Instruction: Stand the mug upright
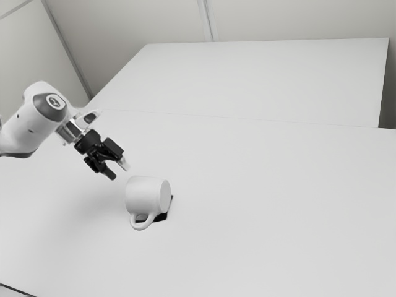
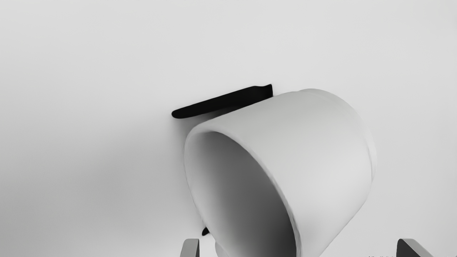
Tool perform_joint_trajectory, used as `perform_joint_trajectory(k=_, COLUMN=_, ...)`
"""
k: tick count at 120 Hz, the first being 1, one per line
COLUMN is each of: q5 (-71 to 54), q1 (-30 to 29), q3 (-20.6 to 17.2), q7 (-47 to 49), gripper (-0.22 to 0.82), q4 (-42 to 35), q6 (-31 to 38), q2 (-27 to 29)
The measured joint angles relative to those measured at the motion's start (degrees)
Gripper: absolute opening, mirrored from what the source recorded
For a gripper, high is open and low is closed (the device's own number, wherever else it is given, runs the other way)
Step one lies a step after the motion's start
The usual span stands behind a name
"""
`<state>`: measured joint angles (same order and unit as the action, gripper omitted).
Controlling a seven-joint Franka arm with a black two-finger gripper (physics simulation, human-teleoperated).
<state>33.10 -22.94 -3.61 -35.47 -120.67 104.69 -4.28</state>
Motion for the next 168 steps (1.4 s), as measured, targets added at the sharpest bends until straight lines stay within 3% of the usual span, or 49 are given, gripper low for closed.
perform_joint_trajectory(k=68, q5=18.27, q1=-2.35, q3=-0.09, q7=-13.07, gripper=0.60, q4=-6.00, q6=-5.66, q2=-4.64)
perform_joint_trajectory(k=83, q5=21.76, q1=-2.74, q3=-0.15, q7=-14.58, gripper=0.46, q4=-7.37, q6=-7.36, q2=-5.06)
perform_joint_trajectory(k=111, q5=26.03, q1=-2.80, q3=-0.25, q7=-16.71, gripper=0.07, q4=-7.58, q6=-10.18, q2=-5.84)
perform_joint_trajectory(k=122, q5=26.54, q1=-2.68, q3=-0.26, q7=-17.36, gripper=-0.03, q4=-7.53, q6=-10.79, q2=-5.95)
perform_joint_trajectory(k=144, q5=26.55, q1=-2.34, q3=-0.68, q7=-18.39, gripper=-0.13, q4=-7.30, q6=-11.31, q2=-4.92)
perform_joint_trajectory(k=168, q5=19.76, q1=-2.31, q3=-5.85, q7=-19.10, gripper=-0.16, q4=-6.33, q6=-8.98, q2=2.59)
